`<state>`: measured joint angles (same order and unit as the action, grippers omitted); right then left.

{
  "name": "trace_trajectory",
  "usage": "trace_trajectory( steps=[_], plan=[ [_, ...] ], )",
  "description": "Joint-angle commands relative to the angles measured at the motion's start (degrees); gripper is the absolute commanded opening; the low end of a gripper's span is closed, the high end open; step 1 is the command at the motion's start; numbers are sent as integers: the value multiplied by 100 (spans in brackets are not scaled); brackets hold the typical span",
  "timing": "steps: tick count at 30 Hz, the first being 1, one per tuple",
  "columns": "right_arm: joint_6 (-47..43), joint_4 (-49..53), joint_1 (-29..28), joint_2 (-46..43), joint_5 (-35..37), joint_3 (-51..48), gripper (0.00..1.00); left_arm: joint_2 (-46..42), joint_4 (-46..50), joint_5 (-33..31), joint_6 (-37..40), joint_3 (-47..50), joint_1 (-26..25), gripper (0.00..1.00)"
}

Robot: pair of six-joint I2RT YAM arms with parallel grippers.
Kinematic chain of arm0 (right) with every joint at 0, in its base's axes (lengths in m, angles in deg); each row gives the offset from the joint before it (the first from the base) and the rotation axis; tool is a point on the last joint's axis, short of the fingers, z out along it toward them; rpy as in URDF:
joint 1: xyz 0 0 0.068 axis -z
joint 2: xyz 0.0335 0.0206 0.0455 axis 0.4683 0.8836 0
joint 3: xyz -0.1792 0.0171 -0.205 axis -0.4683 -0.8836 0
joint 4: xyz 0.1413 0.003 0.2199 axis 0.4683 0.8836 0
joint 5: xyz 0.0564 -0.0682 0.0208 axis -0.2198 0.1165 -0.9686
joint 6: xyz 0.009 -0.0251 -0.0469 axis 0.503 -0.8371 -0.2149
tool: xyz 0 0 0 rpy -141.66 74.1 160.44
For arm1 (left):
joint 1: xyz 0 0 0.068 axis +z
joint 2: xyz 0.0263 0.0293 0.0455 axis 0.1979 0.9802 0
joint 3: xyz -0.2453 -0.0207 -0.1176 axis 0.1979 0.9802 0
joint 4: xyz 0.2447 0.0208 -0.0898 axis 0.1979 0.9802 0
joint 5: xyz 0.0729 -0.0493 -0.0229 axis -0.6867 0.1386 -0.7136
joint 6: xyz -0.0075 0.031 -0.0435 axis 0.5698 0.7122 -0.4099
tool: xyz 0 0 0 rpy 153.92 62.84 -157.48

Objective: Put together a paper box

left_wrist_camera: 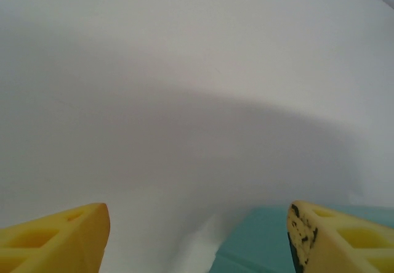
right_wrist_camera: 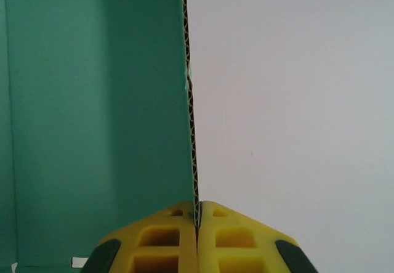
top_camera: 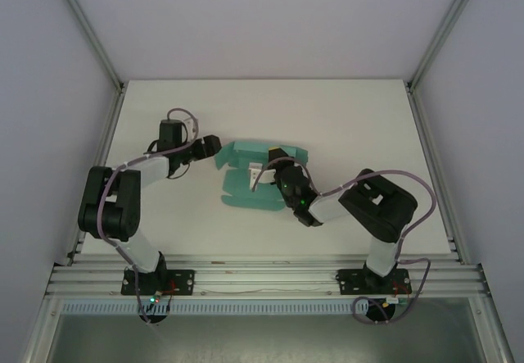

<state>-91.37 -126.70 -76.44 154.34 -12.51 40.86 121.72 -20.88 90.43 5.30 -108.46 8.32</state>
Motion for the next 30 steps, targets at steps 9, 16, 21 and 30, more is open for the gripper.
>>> trace_trajectory(
  steps=[9, 16, 21, 30],
  plan=[
    [305, 407, -33, 68, 388, 254, 0, -439, -671, 146, 638, 503, -778, 63],
    [358, 683, -27, 40, 412, 308, 0, -249, -1143, -2, 955, 688, -929, 59],
    [358, 786, -27, 59, 461, 363, 0, -37, -1257, 28, 1214, 715, -1194, 52],
    [387, 1074, -18, -51, 430, 240, 0, 147, -1975, -318, 1220, 821, -1224, 49]
  ],
)
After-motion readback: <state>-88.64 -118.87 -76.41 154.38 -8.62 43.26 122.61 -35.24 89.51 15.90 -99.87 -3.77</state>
